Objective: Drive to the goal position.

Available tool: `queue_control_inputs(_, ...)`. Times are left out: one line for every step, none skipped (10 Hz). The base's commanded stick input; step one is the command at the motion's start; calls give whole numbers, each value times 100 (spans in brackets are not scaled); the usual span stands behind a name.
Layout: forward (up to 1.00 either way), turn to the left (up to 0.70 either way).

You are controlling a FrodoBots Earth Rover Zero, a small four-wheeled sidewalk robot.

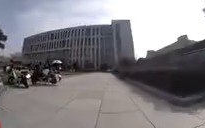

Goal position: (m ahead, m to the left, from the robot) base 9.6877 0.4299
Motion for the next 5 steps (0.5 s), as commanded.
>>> queue_control_inputs(100, 0)
queue_control_inputs(100, 0)
queue_control_inputs(100, 0)
queue_control_inputs(100, 0)
queue_control_inputs(100, 0)
